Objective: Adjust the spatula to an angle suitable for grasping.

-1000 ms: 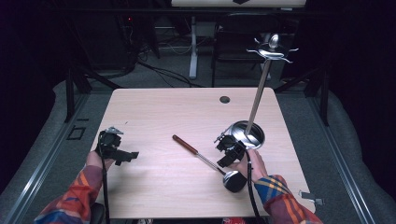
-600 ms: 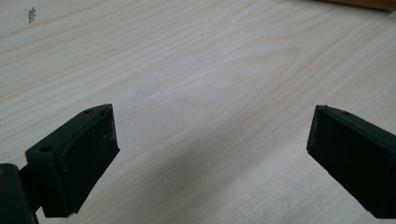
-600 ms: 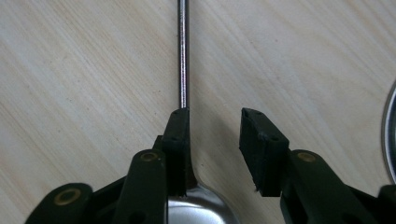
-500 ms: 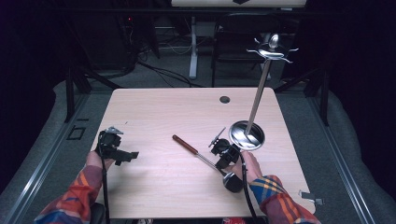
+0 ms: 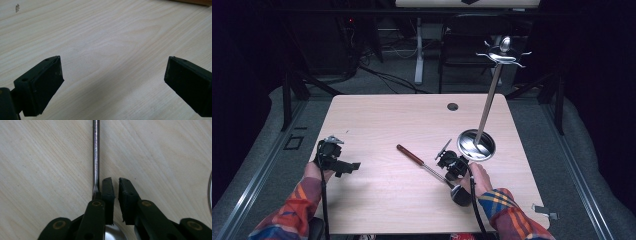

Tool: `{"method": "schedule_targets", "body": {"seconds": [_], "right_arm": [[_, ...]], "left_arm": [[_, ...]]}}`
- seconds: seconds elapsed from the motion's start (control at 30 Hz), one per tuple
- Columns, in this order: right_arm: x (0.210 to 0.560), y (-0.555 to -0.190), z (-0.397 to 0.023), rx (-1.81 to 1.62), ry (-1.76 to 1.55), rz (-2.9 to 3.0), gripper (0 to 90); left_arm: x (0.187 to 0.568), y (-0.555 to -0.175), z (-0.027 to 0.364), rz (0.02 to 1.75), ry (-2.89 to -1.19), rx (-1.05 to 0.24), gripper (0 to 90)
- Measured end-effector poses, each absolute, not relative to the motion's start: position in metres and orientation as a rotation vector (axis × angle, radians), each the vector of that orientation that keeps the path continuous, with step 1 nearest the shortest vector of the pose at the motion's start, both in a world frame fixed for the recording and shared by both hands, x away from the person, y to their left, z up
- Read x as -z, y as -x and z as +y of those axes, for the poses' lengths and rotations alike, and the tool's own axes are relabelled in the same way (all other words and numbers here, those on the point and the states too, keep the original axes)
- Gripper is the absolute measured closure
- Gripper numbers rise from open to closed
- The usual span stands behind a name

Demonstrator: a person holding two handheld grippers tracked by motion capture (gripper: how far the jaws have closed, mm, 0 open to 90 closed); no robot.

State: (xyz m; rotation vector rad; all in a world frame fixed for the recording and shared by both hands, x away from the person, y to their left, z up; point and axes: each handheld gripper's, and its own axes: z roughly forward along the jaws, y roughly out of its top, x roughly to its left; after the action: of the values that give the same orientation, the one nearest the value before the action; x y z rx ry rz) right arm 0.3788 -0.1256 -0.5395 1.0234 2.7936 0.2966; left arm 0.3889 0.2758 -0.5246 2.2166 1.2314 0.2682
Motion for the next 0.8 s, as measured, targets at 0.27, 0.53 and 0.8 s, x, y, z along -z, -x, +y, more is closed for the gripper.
{"method": "schedule_targets", "body": {"seconds": [0.27,0.53,0.8], "right_arm": [[0.5422,-0.3789,-0.1275,-0.313,-1.055,2.783,90.0],[0.5394,-0.3799,-0.1268,-0.360,-1.085,2.766,77.2],[0.5395,-0.3826,-0.1240,-0.381,-1.087,2.779,71.2]], "left_arm": [[0.5246,-0.3889,0.2760,1.231,-2.217,-0.269,1.8],[0.5245,-0.3891,0.2759,1.230,-2.221,-0.268,1.8],[0.5247,-0.3891,0.2756,1.233,-2.217,-0.269,1.8]]}}
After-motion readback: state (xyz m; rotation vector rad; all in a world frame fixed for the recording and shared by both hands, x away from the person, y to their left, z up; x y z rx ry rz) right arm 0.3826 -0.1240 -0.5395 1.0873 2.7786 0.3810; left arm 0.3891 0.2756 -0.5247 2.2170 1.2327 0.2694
